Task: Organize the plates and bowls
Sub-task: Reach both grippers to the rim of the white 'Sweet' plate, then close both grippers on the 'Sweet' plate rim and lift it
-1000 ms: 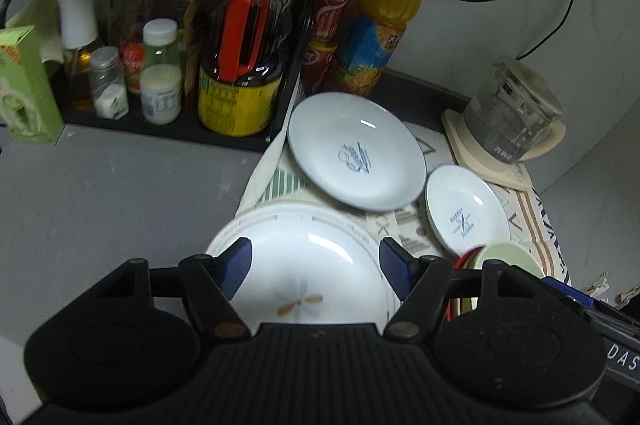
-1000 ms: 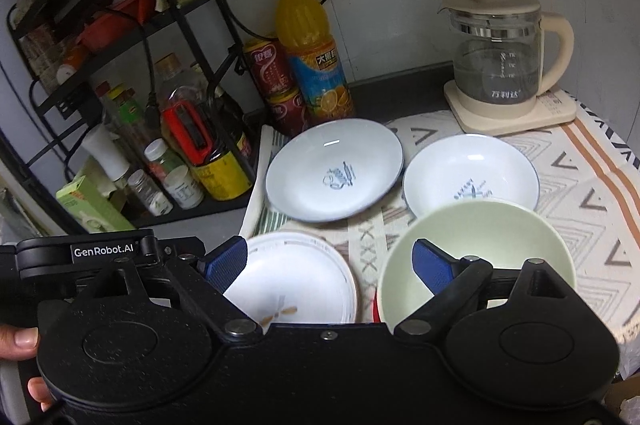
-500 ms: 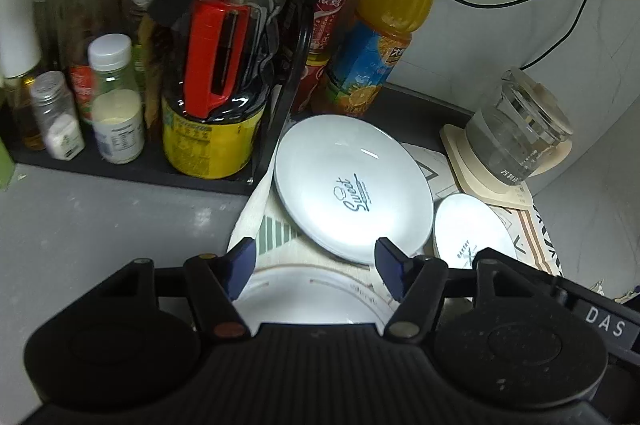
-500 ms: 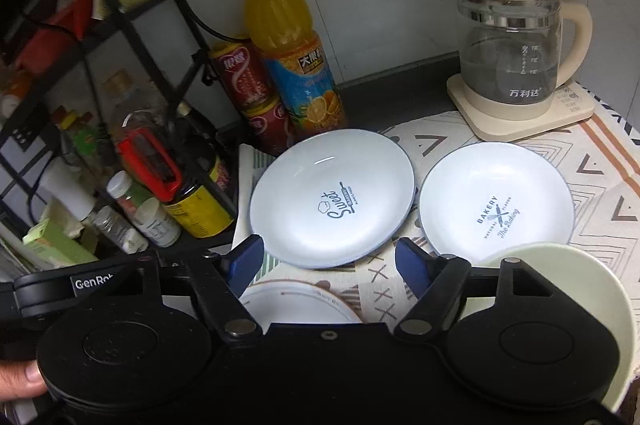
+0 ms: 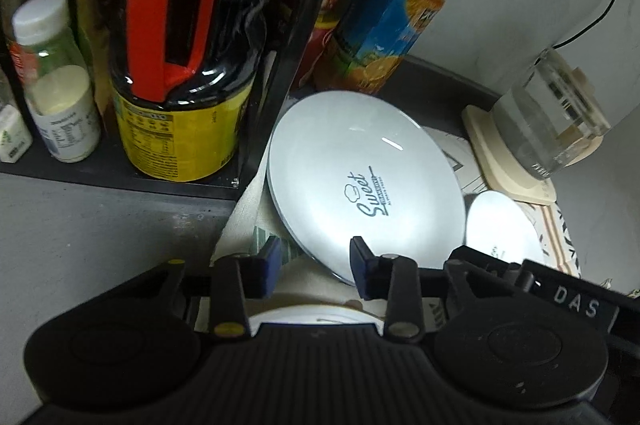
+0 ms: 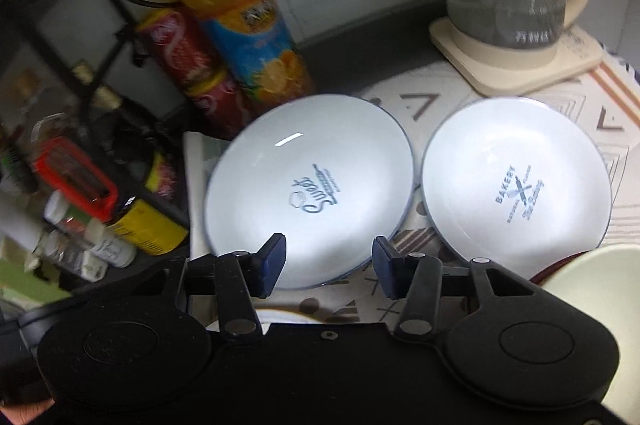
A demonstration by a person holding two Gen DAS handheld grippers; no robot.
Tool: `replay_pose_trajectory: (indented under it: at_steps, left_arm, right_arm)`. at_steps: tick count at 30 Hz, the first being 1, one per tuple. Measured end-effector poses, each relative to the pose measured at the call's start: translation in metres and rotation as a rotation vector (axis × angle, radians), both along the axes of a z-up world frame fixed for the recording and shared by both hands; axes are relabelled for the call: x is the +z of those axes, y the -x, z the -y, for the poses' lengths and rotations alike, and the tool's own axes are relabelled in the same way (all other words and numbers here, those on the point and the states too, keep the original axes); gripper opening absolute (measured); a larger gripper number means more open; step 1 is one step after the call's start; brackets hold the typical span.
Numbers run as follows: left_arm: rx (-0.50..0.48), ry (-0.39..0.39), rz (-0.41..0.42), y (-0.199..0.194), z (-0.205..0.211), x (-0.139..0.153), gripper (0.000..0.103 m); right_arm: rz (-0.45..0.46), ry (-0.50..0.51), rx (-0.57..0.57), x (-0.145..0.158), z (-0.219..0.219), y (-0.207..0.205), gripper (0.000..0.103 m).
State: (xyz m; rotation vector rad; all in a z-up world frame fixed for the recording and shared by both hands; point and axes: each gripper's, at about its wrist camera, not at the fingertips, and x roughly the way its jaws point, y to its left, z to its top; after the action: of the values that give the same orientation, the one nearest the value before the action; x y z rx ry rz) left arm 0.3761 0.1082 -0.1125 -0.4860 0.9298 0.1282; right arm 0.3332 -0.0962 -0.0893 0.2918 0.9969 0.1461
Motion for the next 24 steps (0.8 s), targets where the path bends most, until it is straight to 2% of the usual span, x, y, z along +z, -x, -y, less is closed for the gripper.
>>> replay_pose_trajectory:
  at_steps: [13,18,24]
  left_arm:
    - [-0.01,0.0,-0.071,-0.033,-0.002,-0.037,0.026]
    - [0.01,0.033,-0.082,-0.038,-0.003,-0.049,0.022]
    - [0.014,0.042,-0.073,-0.042,0.001,-0.053,0.019]
  right_arm:
    - [-0.171,0.046,-0.082,-0.049,-0.009,-0.042,0.048]
    - [-0.205,0.03,-0.089,-0.065,-0.009,-0.049,0.035]
    - [-0.177,0.025,-0.101,-0.07,-0.008,-0.049,0.034]
